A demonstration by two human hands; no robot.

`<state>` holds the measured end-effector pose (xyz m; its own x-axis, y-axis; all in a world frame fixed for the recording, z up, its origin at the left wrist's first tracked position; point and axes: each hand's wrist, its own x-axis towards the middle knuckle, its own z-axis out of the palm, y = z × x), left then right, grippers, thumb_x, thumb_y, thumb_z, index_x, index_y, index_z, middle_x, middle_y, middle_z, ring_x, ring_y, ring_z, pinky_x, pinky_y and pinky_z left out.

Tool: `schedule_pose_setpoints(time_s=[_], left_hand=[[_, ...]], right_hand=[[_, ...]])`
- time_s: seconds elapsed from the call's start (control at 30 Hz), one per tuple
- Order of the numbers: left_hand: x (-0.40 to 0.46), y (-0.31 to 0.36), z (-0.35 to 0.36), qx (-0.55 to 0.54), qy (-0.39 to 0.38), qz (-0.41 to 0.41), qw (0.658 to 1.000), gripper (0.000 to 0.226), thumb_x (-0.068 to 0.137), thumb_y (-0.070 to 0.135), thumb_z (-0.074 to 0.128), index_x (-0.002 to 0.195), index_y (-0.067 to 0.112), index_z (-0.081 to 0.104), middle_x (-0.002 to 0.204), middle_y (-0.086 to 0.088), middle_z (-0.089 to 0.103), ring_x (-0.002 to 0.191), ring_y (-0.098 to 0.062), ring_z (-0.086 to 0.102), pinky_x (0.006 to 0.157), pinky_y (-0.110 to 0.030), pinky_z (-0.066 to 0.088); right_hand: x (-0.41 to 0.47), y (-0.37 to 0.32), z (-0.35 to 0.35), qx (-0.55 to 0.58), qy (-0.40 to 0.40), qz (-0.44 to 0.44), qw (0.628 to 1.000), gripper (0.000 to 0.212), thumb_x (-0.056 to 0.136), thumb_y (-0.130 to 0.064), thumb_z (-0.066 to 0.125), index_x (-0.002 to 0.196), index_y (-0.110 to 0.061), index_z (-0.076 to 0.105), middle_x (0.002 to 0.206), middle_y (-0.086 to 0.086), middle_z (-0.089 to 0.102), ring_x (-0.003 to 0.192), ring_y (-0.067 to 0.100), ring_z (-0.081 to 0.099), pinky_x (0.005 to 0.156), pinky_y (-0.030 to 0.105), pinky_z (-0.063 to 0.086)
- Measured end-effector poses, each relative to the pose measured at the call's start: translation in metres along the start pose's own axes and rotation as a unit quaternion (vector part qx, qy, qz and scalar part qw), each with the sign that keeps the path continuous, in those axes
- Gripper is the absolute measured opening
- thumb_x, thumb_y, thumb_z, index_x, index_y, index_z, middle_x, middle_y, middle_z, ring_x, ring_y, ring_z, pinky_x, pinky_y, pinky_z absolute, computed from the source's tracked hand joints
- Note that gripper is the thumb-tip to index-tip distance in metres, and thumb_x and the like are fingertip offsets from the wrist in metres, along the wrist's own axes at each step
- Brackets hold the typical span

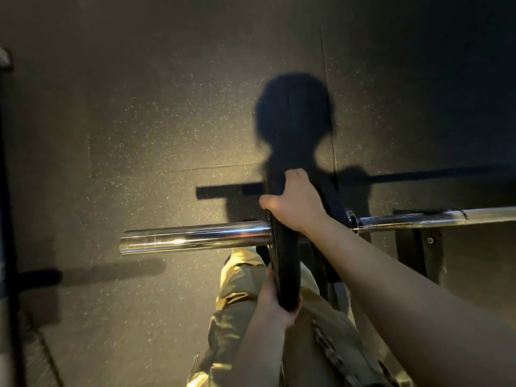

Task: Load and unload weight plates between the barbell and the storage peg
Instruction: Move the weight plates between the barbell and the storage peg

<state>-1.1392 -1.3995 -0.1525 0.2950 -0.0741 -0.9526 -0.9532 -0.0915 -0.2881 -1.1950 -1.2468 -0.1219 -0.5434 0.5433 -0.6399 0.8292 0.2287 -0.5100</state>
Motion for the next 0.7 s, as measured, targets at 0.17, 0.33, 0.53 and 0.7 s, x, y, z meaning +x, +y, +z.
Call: schedule_pose_setpoints(time_s=[0.17,0.33,0.53,0.7], left_hand=[[-0.01,0.015,-0.011,0.032,-0.017,-0.003,0.999,0.037,0.088,0.033,0.065,0.106,0.003,0.054,0.092,-0.022,0.059,0.076,-0.03,0.062,0.053,-0.032,0.053],[-0.012,0.015,-0.006,0.028,-0.01,-0.022,0.999,0.036,0.091,0.036,0.061,0.103,0.002,0.053,0.085,-0.02,0.054,0.07,-0.027,0.057,0.055,-0.029,0.05],[-0.004,0.012,-0.009,0.018,-0.01,0.008,1.0,0.033,0.094,0.035,0.056,0.101,0.003,0.054,0.083,-0.018,0.054,0.067,-0.025,0.054,0.054,-0.028,0.046],[0.003,0.029,-0.026,0.029,0.0,0.054,0.998,0.028,0.096,0.032,0.055,0.097,0.004,0.057,0.076,-0.016,0.054,0.064,-0.023,0.053,0.053,-0.028,0.043]], right_hand=[[0.007,-0.006,0.003,0.159,-0.026,0.1,0.982,0.08,0.077,-0.028,0.074,0.141,-0.009,0.029,0.132,0.007,0.035,0.095,0.016,0.046,0.074,0.031,0.046],[0.012,-0.01,0.002,0.197,-0.048,0.153,0.967,0.083,0.078,-0.023,0.071,0.146,-0.009,0.024,0.137,0.013,0.039,0.115,0.029,0.048,0.087,0.039,0.047],[0.008,-0.014,0.012,0.24,-0.038,0.189,0.951,0.082,0.076,-0.019,0.066,0.147,-0.017,0.023,0.122,0.011,0.048,0.105,0.029,0.054,0.09,0.048,0.051],[0.009,-0.026,0.031,0.237,-0.054,0.138,0.96,0.08,0.08,-0.019,0.067,0.145,-0.017,0.021,0.114,0.009,0.051,0.098,0.027,0.058,0.086,0.046,0.054]])
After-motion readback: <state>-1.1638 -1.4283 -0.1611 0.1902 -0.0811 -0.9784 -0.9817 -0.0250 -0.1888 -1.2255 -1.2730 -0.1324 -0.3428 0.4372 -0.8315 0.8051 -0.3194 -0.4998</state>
